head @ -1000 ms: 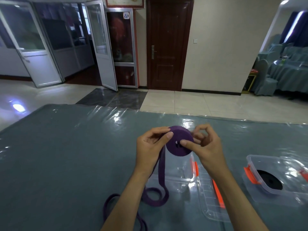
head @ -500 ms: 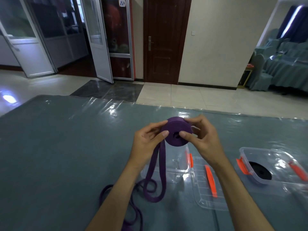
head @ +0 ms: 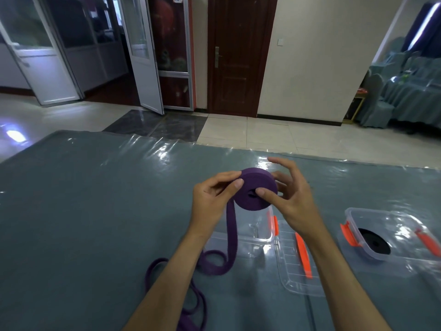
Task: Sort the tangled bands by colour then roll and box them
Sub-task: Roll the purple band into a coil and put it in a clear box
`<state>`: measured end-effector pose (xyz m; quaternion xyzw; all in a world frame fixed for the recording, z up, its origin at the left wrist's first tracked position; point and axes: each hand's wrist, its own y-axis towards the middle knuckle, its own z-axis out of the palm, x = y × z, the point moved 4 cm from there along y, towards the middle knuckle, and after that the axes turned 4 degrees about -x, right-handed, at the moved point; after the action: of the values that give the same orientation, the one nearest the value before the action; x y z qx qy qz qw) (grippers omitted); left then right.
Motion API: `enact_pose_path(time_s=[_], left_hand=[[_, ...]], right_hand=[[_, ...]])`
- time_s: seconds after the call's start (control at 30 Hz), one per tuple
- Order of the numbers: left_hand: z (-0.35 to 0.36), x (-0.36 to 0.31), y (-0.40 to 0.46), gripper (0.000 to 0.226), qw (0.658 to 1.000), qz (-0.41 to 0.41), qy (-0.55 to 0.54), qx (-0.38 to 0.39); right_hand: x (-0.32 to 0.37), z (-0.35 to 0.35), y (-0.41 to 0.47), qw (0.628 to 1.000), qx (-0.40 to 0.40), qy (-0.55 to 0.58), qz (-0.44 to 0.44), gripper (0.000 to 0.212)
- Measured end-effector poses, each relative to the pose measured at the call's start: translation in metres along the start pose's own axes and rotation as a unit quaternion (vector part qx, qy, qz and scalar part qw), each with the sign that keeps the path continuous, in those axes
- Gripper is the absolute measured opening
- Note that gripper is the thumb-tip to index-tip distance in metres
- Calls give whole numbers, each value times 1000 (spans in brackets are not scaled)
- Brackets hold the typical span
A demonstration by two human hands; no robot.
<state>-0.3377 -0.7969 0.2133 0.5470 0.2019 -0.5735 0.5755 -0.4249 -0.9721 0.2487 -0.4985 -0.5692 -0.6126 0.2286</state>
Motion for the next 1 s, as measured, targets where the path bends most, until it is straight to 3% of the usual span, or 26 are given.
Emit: enact_pose_path(time_s=[0.13,0.33,0.47,0.63,0.8,0.93,1.0], left_hand=[[-5,2,0,30,997,-15,8,75],[-7,6,-5,20,1000,-8,20,8],[-6,5,-6,30,997,-12,22,77],[-1,-1,-5,23,1000,-3,29,-4],[-2,2,-4,33,994,-41,8,101],[-5,0,-4,25,999,-13,16,42],[-5,2,-6,25,1000,-3,5,23]], right_hand=[[-3,-5,-1,999,-37,23,-13,38],[-15,3,-7,998,-13,50,37,39],[-11,0,-10,994,-59,93,25,43],[-12,1,-10,993,-31,103,46,40],[-11,-7,-11,992,-68,103,29,44],[-8,0,-11,995,-1,85,50,38],[-4,3,-10,994,-9,100,48,40]])
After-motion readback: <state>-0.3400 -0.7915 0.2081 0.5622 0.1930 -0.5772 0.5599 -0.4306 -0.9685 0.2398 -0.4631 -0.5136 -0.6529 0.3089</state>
